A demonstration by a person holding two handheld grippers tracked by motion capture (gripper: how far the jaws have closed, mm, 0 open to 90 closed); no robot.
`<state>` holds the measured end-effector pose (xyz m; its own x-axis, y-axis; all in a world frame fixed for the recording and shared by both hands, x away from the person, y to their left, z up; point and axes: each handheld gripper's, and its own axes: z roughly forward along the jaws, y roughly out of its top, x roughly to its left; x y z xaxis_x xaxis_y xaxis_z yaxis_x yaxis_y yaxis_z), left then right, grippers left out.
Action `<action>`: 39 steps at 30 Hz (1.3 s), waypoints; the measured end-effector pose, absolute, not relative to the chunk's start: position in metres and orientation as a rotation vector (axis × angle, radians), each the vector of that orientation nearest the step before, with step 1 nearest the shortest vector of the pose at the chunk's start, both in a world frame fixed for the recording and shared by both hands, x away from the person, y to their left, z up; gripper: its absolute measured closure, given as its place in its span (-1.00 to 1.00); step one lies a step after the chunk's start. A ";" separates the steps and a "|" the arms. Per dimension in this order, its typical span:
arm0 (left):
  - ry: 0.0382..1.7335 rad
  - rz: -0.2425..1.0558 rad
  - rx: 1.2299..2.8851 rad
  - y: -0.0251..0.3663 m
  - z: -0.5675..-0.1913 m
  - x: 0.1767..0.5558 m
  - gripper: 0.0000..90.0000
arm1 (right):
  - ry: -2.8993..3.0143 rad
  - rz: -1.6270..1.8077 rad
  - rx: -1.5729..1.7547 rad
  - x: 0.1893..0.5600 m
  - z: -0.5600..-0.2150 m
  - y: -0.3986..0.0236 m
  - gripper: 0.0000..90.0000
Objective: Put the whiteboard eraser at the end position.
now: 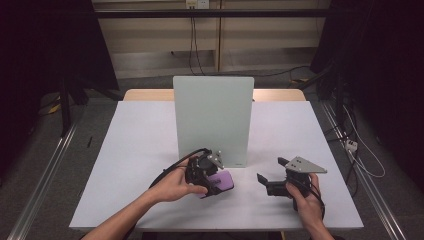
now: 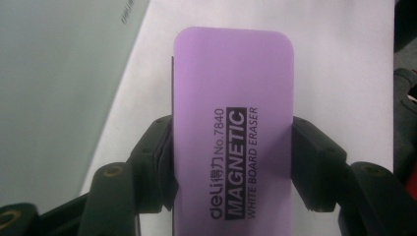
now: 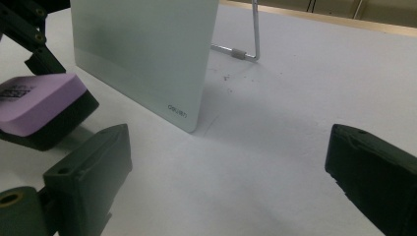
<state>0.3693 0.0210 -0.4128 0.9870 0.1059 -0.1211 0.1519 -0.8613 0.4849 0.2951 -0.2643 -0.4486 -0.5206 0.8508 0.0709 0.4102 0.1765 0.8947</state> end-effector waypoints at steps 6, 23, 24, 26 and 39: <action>0.215 -0.140 2.628 0.018 -0.420 0.371 -0.10 | 2.010 1.305 1.185 0.295 -0.449 -0.265 -0.92; 0.239 -0.126 2.619 0.015 -0.430 0.371 -0.10 | 2.014 1.306 1.181 0.295 -0.449 -0.265 -0.92; 0.243 -0.122 2.614 0.015 -0.430 0.370 -0.11 | 2.013 1.306 1.182 0.295 -0.449 -0.264 -0.92; 0.255 -0.117 2.615 0.015 -0.431 0.370 -0.11 | 2.012 1.308 1.184 0.295 -0.449 -0.264 -0.92; 0.242 -0.056 2.579 0.014 -0.433 0.367 -0.47 | 2.015 1.305 1.183 0.296 -0.449 -0.264 -0.92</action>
<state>0.3673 0.0138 -0.4325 0.9830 0.1607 -0.0887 0.1833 -0.8363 0.5167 0.2957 -0.2635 -0.4492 -0.5238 0.8489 0.0708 0.4118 0.1796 0.8934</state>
